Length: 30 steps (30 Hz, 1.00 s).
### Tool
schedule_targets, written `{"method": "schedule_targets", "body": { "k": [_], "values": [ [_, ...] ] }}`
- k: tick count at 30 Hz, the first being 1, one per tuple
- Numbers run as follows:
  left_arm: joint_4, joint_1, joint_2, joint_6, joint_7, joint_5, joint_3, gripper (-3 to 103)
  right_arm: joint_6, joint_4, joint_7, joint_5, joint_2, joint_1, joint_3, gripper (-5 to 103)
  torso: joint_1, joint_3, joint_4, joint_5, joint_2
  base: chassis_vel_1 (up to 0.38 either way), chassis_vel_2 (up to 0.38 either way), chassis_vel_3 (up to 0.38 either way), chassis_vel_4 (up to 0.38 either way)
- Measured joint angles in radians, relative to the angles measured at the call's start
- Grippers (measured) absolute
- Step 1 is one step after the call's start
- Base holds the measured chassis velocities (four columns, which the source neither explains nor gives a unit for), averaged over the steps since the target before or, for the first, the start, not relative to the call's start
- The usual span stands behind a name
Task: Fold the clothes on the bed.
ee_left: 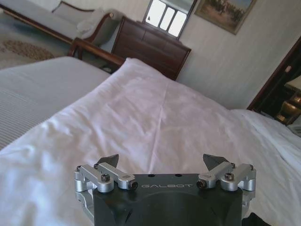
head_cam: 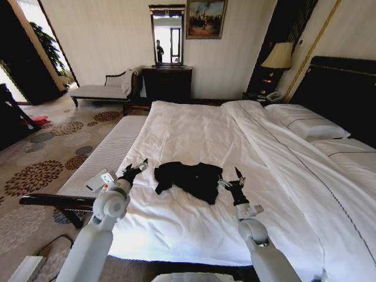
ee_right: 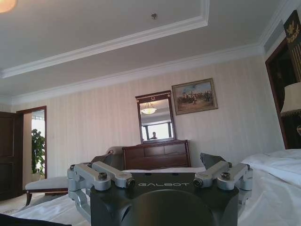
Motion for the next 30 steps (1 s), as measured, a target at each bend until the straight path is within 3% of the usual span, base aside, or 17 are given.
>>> {"method": "schedule_targets", "body": {
  "k": [2, 4, 8, 10, 15, 20, 30],
  "values": [
    [0.050, -0.061, -0.009, 0.035, -0.037, -0.030, 0.032, 100, 0.000, -0.011, -0.001, -0.001, 0.000, 0.008, -0.003, 100, 0.000, 0.000, 0.0000, -0.0002, 0.000, 0.000, 0.000, 0.000, 0.000],
    [0.072, -0.086, -0.014, 0.043, -0.057, -0.035, 0.047, 100, 0.001, -0.016, -0.002, -0.001, 0.000, 0.011, -0.003, 100, 0.000, 0.000, 0.0002, -0.0002, 0.000, 0.000, 0.000, 0.000, 0.000],
    [0.201, -0.206, -0.070, 0.066, -0.180, -0.047, 0.140, 100, 0.006, -0.043, -0.005, -0.009, 0.002, 0.028, -0.009, 100, 0.000, 0.000, 0.0001, -0.0001, 0.000, 0.000, 0.000, 0.000, 0.000],
    [0.226, -0.225, -0.086, 0.068, -0.197, -0.049, 0.153, 100, 0.008, -0.048, -0.006, -0.012, 0.003, 0.031, -0.009, 100, 0.000, 0.000, -0.0003, -0.0001, 0.000, 0.000, 0.000, 0.000, 0.000],
    [0.346, -0.304, -0.210, 0.077, -0.273, -0.067, 0.208, 100, 0.014, -0.060, -0.010, -0.019, 0.009, 0.041, -0.012, 100, 0.000, 0.000, -0.0004, 0.0001, 0.000, 0.000, 0.000, 0.000, 0.000],
    [0.376, -0.320, -0.273, 0.081, -0.306, -0.029, 0.235, 100, 0.023, -0.073, -0.013, -0.024, 0.011, 0.046, -0.013, 100, 0.000, 0.000, 0.0000, 0.0000, 0.000, 0.000, 0.000, 0.000, 0.000],
    [0.426, -0.333, -0.310, 0.079, -0.327, -0.008, 0.230, 96, 0.033, -0.085, -0.018, -0.034, 0.012, 0.048, -0.015, 100, 0.000, 0.000, 0.0001, -0.0001, 0.000, 0.000, 0.000, 0.000, 0.000]
  ]
}}
